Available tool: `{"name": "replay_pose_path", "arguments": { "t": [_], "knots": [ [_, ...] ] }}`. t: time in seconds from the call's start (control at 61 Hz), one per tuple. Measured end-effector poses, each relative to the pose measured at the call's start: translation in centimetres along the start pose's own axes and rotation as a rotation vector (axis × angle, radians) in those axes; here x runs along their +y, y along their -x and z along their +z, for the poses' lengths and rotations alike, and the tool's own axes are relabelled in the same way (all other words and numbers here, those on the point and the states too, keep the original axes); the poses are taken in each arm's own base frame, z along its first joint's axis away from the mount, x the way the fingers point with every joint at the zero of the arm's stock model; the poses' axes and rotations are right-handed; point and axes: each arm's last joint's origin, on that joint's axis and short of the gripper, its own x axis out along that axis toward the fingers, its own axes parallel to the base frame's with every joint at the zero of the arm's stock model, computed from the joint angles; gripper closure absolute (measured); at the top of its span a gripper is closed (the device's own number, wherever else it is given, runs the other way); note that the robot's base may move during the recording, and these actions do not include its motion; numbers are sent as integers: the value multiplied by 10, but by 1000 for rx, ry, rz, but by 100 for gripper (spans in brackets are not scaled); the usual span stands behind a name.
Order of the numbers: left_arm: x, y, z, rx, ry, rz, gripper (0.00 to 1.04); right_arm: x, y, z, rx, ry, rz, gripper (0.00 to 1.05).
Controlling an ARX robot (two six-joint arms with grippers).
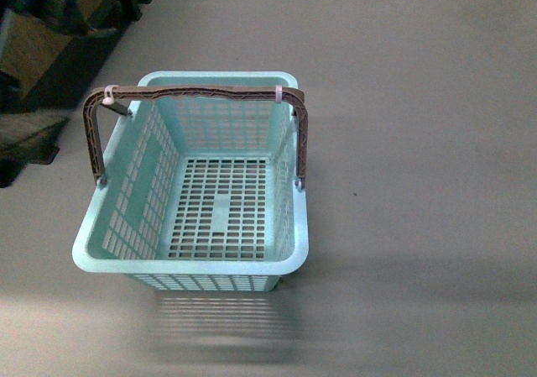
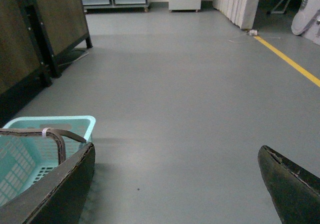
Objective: Pick lemon and mango into basket
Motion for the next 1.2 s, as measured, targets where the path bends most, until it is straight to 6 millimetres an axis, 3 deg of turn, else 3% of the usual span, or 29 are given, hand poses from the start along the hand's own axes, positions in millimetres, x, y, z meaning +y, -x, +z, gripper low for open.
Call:
{"name": "replay_pose_path", "arguments": {
  "t": [0.229, 0.459, 0.557, 0.836, 1.196],
  "knots": [
    [-4, -75, -42, 81, 113, 100, 7, 0, 0, 0, 0, 0, 0, 9],
    [-35, -137, -76, 55, 160, 84, 7, 0, 0, 0, 0, 0, 0, 9],
    [-43, -153, -78, 24, 163, 94, 7, 0, 0, 0, 0, 0, 0, 9],
    [-43, -172, -77, -28, 177, 151, 8, 0, 0, 0, 0, 0, 0, 9],
    [-39, -185, -72, -52, 233, 218, 64, 0, 0, 0, 0, 0, 0, 9]
  ]
}}
